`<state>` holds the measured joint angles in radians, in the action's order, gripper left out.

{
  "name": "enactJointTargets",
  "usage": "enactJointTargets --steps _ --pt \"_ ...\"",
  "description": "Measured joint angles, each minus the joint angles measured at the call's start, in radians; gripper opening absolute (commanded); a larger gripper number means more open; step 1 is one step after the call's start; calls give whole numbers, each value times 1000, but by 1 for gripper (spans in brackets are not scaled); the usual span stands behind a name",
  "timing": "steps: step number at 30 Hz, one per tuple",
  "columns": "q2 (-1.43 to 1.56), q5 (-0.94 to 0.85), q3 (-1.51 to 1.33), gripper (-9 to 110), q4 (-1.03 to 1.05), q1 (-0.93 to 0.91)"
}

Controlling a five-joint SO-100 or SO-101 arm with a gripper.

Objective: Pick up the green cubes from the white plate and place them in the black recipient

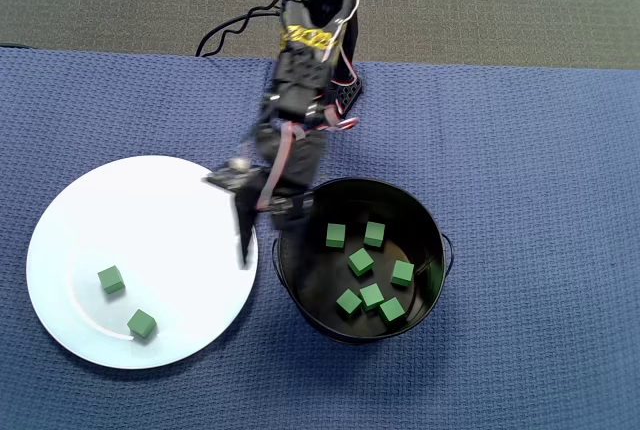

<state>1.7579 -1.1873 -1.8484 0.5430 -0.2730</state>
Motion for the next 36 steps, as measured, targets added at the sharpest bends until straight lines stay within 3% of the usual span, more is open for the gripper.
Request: enactJointTargets --steps 7,13,27,36 --pt "-249 17 207 23 49 -218" --pt "-433 6 356 24 74 -287" --pt "-586 -170 362 25 -268 -322" --pt "-588 -365 218 25 -532 -311"
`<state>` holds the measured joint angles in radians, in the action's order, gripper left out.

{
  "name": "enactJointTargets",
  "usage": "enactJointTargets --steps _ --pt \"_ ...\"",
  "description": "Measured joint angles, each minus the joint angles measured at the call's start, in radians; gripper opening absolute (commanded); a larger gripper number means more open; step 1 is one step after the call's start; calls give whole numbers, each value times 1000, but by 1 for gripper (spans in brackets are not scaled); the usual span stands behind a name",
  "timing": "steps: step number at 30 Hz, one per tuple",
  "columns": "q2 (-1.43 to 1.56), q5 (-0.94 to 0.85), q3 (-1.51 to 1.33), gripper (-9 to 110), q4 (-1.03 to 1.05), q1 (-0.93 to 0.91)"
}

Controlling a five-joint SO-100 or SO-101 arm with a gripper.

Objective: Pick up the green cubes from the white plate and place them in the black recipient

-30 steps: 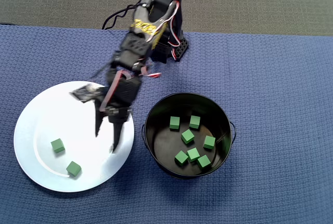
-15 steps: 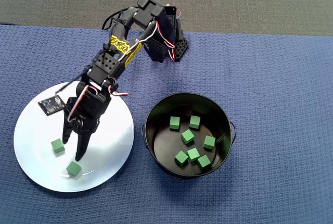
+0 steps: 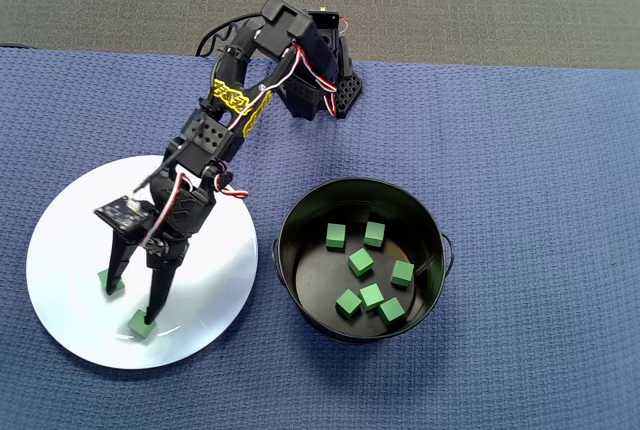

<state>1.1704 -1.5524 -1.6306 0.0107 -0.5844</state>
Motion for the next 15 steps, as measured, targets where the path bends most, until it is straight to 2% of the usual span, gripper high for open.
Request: enactJointTargets --steps 15 --pt "-100 -23 -14 25 -124 23"
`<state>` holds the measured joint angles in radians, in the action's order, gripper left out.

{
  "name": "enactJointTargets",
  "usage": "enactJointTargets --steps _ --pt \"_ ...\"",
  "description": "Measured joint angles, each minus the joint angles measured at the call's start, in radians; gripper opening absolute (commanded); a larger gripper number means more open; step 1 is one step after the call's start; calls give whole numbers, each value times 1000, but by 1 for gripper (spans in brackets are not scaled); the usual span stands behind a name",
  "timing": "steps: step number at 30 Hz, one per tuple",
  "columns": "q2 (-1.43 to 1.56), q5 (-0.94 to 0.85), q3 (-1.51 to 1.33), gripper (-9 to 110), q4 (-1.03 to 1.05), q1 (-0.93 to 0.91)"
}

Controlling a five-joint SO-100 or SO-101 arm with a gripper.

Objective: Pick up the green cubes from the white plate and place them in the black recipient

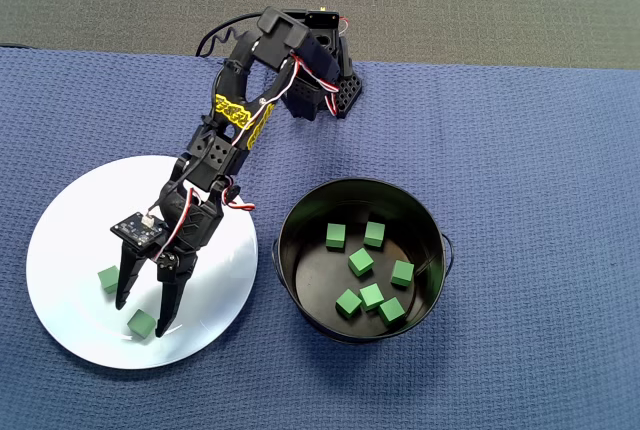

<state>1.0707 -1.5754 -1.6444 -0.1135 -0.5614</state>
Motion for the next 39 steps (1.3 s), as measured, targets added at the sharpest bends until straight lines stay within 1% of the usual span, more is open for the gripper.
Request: enactJointTargets --steps 12,21,28,30,32,34,39 --pt "-107 -12 9 24 -71 0" --pt "-150 -12 54 24 -72 0" --pt "-176 -12 57 20 -84 0" --pt "-176 -12 57 17 -87 0" --pt "-176 -12 57 6 -91 0" --pt "-176 -12 57 0 -91 0" --pt "-176 -12 57 0 -91 0"
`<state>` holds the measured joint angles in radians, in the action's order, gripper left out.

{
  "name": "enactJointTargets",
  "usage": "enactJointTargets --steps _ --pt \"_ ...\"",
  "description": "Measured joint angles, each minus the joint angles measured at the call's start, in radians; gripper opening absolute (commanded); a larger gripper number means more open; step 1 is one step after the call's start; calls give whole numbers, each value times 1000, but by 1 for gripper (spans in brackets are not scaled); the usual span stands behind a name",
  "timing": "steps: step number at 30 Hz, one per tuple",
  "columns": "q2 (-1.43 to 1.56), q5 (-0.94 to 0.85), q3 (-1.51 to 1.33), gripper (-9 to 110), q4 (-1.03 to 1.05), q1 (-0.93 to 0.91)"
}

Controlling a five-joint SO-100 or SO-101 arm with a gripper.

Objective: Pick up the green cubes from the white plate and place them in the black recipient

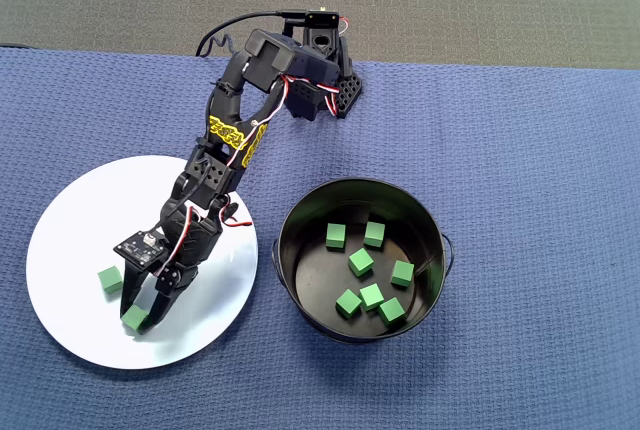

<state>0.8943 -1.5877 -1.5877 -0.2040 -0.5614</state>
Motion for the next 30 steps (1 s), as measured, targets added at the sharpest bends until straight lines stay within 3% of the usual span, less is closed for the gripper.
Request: enactJointTargets --steps 6,10,22,30 --pt "0 14 0 0 6 0" --pt "57 92 28 0 160 -3" --pt "561 221 -109 0 439 -14" --pt "890 259 -316 0 555 152"
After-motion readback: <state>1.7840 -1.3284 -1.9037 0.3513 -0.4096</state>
